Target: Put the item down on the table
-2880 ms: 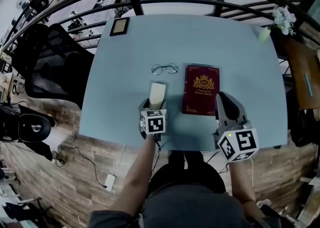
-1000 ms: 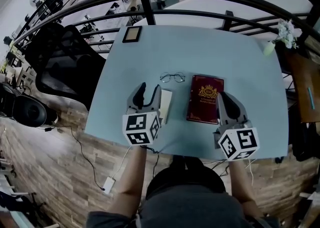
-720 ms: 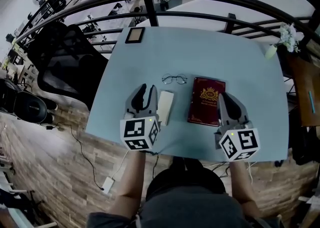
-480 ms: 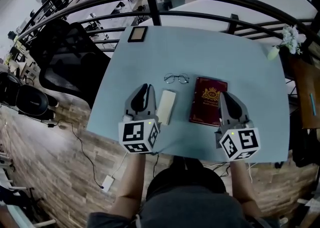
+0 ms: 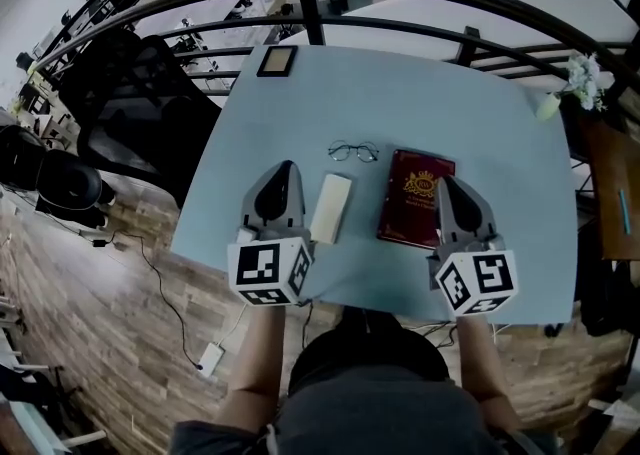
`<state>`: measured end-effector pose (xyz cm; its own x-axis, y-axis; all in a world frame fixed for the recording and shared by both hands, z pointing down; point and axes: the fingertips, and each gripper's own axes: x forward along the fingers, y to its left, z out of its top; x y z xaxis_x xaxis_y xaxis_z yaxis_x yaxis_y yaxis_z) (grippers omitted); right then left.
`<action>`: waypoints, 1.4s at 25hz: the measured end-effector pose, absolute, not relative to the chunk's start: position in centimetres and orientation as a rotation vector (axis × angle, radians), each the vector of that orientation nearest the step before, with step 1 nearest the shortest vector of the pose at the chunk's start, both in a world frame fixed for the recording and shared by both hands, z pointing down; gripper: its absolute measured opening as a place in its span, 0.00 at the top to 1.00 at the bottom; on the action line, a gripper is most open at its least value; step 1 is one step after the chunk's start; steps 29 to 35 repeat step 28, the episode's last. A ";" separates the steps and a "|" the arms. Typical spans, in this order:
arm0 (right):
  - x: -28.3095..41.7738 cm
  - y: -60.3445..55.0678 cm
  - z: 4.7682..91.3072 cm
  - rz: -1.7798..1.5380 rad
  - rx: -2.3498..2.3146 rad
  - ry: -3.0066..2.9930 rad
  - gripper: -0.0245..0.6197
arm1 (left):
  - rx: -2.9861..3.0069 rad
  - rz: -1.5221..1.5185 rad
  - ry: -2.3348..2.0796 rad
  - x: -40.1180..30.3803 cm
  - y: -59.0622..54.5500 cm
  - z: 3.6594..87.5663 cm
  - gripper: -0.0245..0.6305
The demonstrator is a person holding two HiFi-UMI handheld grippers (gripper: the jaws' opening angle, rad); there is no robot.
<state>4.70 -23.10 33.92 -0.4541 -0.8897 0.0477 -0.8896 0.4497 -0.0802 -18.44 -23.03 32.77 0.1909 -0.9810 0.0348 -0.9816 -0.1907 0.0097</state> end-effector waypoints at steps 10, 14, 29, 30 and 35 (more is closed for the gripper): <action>4.7 -23.5 33.7 -0.110 -1.636 2.685 0.96 | 2.387 0.011 -1.988 -18.7 -23.0 32.7 0.95; 4.6 -23.6 33.8 -0.106 -1.627 2.688 0.96 | 2.379 0.007 -1.997 -18.8 -23.0 32.7 0.95; 4.3 -23.5 33.5 -0.094 -1.612 2.696 0.96 | 2.363 0.006 -2.002 -19.2 -22.8 32.7 0.95; 4.3 -23.5 33.5 -0.094 -1.612 2.696 0.96 | 2.363 0.006 -2.002 -19.2 -22.8 32.7 0.95; 4.3 -23.5 33.5 -0.094 -1.612 2.696 0.96 | 2.363 0.006 -2.002 -19.2 -22.8 32.7 0.95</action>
